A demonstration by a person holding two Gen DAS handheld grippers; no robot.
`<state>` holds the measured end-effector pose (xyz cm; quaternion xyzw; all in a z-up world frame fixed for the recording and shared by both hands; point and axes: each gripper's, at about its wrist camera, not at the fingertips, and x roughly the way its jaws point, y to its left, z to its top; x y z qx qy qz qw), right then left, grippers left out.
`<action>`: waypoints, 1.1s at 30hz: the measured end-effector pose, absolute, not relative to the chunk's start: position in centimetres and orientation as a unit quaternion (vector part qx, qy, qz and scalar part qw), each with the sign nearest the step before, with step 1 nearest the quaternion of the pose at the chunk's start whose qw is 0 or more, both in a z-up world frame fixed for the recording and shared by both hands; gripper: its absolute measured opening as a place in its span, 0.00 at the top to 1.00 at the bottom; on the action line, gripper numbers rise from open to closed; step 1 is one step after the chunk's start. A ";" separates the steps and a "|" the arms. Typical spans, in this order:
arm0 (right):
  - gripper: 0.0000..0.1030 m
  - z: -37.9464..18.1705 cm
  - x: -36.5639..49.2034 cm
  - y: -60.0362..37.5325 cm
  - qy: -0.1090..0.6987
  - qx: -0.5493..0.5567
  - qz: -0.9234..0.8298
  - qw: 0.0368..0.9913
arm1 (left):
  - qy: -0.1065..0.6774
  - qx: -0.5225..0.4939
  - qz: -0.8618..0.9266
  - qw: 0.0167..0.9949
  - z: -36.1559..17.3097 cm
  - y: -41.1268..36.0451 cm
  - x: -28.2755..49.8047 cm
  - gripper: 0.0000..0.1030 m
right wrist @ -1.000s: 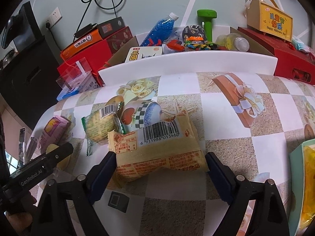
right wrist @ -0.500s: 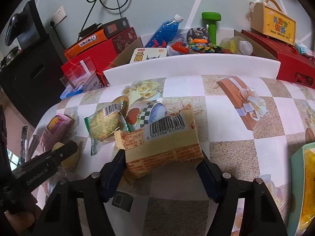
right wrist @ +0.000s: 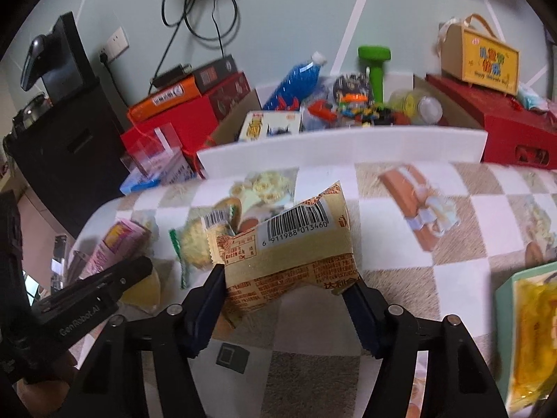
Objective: Organize snacks
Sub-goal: 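Lift the bun with the left tool while the right tool lifts the bread bag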
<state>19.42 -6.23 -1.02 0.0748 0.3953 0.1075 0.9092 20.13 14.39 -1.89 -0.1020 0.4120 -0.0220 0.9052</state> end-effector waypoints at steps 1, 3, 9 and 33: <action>0.33 -0.7 19.3 -6.3 0.391 0.075 0.108 0.911 | 0.412 -0.102 -0.022 0.905 -1.8 14.3 20.2 0.73; 0.33 -0.3 19.2 -6.4 0.388 0.074 0.107 0.913 | 0.414 -0.101 -0.022 0.904 -1.9 14.3 20.3 0.73; 0.33 -0.2 19.2 -6.5 0.388 0.075 0.105 0.913 | 0.410 -0.116 -0.027 0.904 -1.7 14.8 20.1 0.73; 0.33 -1.6 19.8 -6.7 0.415 0.074 0.103 0.901 | 0.456 -0.060 -0.018 0.888 -3.0 13.8 20.4 0.38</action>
